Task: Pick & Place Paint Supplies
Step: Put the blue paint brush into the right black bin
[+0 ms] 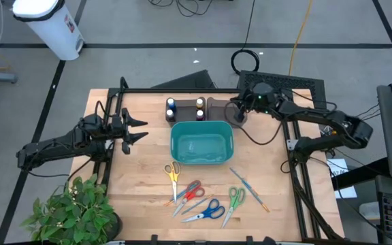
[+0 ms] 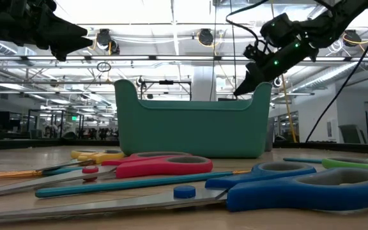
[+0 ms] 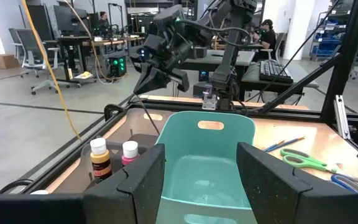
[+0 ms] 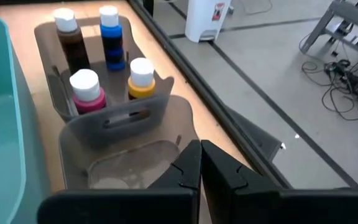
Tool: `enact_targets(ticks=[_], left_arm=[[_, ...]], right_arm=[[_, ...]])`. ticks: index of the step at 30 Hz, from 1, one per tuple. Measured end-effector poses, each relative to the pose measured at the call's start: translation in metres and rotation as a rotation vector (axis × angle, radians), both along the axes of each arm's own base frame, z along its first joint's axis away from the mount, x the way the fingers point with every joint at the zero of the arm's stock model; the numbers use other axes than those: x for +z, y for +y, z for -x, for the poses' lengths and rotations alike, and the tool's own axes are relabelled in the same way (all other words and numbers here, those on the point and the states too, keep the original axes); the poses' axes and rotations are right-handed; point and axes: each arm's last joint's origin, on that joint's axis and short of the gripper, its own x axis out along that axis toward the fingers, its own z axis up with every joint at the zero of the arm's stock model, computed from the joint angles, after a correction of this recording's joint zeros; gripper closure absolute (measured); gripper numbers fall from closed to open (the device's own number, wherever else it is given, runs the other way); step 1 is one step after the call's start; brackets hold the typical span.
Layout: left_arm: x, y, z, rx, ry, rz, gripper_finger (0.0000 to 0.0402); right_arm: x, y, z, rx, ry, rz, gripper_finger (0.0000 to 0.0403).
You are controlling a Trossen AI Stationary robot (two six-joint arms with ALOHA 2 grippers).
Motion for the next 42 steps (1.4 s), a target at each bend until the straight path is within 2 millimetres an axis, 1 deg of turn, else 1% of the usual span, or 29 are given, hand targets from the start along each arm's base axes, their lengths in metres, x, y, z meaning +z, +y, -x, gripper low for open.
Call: enact_targets(ticks=[7, 17, 20, 24, 34, 38, 42], left_arm=[[0.0, 0.0, 0.0, 0.0, 0.001, 0.0, 0.0195], [0.0, 0.0, 0.0, 0.0, 0.001, 0.0, 0.0195], [0.0, 0.0, 0.0, 0.0, 0.0, 0.0, 0.0195], [0.0, 0.0, 0.0, 0.0, 0.0, 0.0, 0.0194], [0.0, 0.0, 0.0, 0.0, 0.0, 0.0, 0.0194], [0.0, 0.0, 0.0, 0.0, 0.0, 0.0, 0.0194], [0.0, 0.0, 0.0, 0.0, 0.0, 0.0, 0.0194]], right_arm=[[-0.007, -0.001, -0.001, -0.008, 0.029, -0.038, 0.0403], [-0.007, -0.001, -0.002, -0.025, 0.004, -0.061, 0.0403], [-0.007, -0.001, -0.002, -0.024, 0.004, -0.06, 0.0397], [-0.006, -0.001, -0.002, -0.023, 0.003, -0.057, 0.0373], [-0.004, 0.001, -0.002, -0.017, -0.008, -0.054, 0.0279], [0.007, 0.012, -0.003, 0.012, -0.057, -0.045, 0.0253], [0.022, 0.034, -0.005, 0.088, -0.113, -0.018, 0.0233]])
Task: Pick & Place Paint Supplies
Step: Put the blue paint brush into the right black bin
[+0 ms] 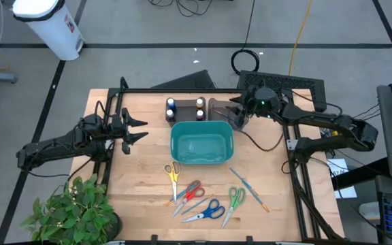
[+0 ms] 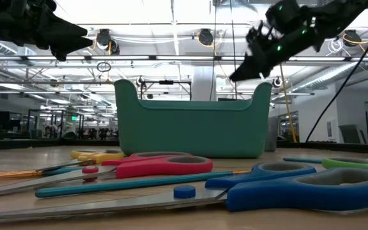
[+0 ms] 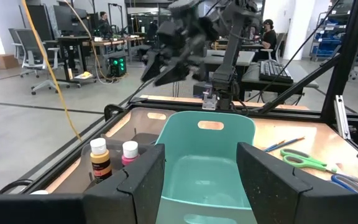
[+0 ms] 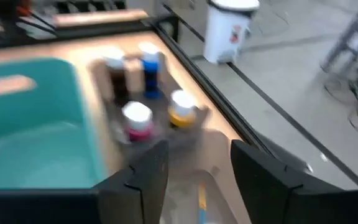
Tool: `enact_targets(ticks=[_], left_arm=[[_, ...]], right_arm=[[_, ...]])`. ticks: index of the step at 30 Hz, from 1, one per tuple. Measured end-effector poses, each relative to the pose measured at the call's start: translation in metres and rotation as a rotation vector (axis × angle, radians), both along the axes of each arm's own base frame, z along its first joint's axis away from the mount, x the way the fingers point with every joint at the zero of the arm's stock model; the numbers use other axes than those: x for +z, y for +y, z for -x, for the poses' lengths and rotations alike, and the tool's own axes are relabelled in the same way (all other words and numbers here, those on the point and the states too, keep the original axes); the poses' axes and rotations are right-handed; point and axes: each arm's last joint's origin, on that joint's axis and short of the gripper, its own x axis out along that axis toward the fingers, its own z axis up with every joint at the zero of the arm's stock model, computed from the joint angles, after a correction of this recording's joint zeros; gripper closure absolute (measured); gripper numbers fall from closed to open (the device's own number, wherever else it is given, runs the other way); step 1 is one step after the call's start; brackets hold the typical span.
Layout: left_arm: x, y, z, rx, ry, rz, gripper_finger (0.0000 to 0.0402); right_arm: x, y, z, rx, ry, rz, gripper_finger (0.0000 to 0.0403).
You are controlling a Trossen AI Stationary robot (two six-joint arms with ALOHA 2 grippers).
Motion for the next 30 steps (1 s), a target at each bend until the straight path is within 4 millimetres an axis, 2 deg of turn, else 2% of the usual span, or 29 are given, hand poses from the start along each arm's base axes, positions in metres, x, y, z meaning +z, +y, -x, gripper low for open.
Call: enact_targets(ticks=[7, 18, 25, 30], left_arm=[[0.0, 0.0, 0.0, 0.0, 0.0, 0.0, 0.0195], [0.0, 0.0, 0.0, 0.0, 0.0, 0.0, 0.0195], [0.0, 0.0, 0.0, 0.0, 0.0, 0.0, 0.0195], [0.0, 0.0, 0.0, 0.0, 0.0, 0.0, 0.0195]], right_arm=[[0.025, 0.053, -0.003, 0.2, -0.114, 0.02, 0.022], [0.043, 0.138, -0.004, 0.523, -0.274, -0.197, 0.022], [0.043, 0.176, -0.001, 0.686, -0.285, -0.199, 0.022], [0.034, 0.205, -0.002, 0.661, -0.204, -0.186, 0.022]])
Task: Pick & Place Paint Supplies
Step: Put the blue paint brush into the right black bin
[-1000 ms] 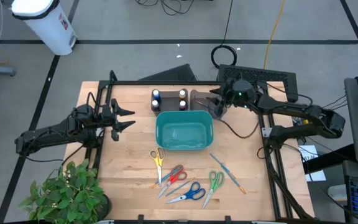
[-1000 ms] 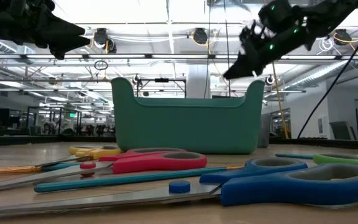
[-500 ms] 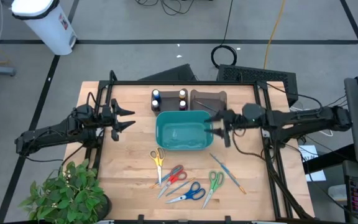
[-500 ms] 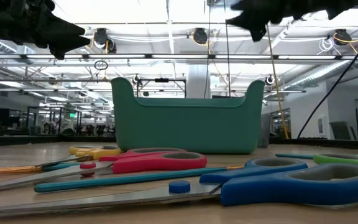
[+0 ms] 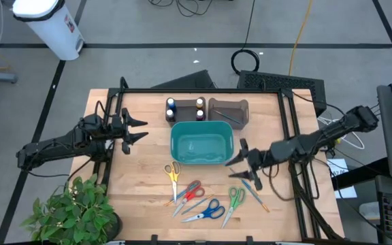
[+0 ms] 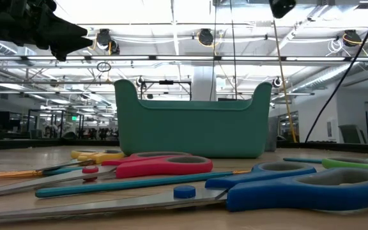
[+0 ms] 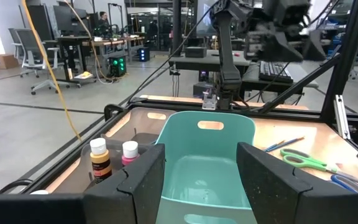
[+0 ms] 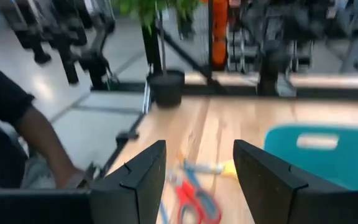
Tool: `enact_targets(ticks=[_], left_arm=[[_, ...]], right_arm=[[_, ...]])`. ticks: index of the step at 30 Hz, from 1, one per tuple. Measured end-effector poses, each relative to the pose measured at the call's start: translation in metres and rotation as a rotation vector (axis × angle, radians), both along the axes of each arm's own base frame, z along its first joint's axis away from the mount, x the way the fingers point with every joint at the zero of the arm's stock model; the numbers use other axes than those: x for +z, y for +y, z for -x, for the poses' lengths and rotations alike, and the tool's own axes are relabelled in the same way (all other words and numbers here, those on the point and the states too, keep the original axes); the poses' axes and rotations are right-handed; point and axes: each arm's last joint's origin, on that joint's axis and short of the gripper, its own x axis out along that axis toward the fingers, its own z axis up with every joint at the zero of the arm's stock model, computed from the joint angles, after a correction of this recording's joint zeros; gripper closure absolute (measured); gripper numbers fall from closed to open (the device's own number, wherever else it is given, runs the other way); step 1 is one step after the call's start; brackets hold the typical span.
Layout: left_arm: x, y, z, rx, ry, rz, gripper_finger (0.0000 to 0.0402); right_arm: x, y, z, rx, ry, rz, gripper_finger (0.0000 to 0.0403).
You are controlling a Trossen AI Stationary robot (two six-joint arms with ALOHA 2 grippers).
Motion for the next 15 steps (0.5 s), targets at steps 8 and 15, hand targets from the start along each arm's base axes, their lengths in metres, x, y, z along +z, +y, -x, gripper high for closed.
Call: enact_targets(ticks=[8, 15], left_arm=[[0.0, 0.0, 0.0, 0.0, 0.0, 0.0, 0.0195], [0.0, 0.0, 0.0, 0.0, 0.0, 0.0, 0.0195]], right_arm=[[-0.028, 0.039, 0.005, -0.103, 0.375, -0.052, 0.022], [-0.068, 0.046, 0.021, -0.311, 0.759, -0.164, 0.022]])
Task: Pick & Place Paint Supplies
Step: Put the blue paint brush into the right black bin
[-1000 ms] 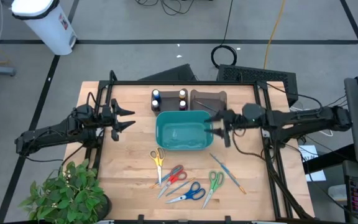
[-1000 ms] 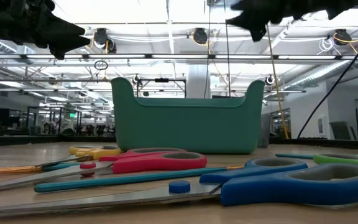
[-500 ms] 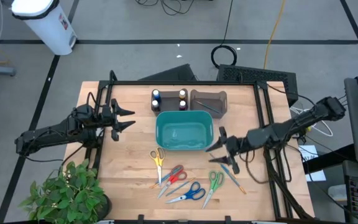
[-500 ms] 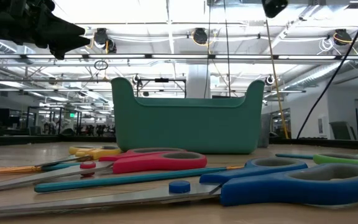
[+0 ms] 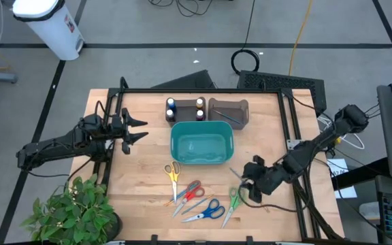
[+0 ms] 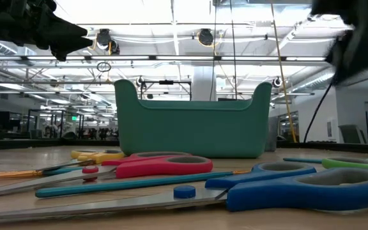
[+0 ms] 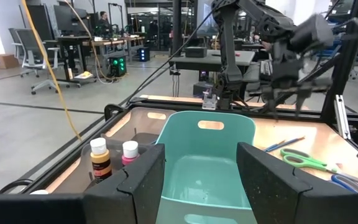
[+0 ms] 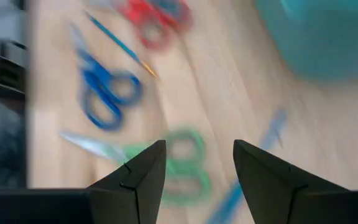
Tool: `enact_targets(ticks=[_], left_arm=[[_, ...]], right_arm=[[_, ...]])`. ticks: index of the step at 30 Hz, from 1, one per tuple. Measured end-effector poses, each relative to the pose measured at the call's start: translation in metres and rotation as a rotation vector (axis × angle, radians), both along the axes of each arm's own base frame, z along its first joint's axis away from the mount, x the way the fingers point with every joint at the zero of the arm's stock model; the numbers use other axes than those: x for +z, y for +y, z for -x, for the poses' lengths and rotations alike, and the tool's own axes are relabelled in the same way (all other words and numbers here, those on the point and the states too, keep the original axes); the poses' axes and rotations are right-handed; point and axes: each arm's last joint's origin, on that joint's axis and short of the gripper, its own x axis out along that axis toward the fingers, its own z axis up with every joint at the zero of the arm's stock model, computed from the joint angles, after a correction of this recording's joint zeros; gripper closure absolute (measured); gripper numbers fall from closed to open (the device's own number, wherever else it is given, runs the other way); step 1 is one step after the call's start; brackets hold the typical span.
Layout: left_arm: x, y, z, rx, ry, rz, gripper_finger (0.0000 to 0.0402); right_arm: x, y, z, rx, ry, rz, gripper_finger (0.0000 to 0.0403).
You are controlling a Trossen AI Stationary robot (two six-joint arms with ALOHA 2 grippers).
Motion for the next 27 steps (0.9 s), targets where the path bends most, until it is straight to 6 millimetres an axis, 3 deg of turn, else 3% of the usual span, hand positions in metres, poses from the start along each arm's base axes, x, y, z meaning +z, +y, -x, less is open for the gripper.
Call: enact_targets(ticks=[5, 12, 27], left_arm=[[0.0, 0.0, 0.0, 0.0, 0.0, 0.0, 0.0194], [0.0, 0.0, 0.0, 0.0, 0.0, 0.0, 0.0195], [0.0, 0.0, 0.0, 0.0, 0.0, 0.0, 0.0194]], right_arm=[[-0.021, 0.004, 0.013, -0.106, 0.242, -0.052, 0.022], [-0.048, 0.02, 0.019, -0.074, 0.408, -0.066, 0.0224], [-0.07, 0.027, 0.015, -0.115, 0.469, -0.027, 0.0254]])
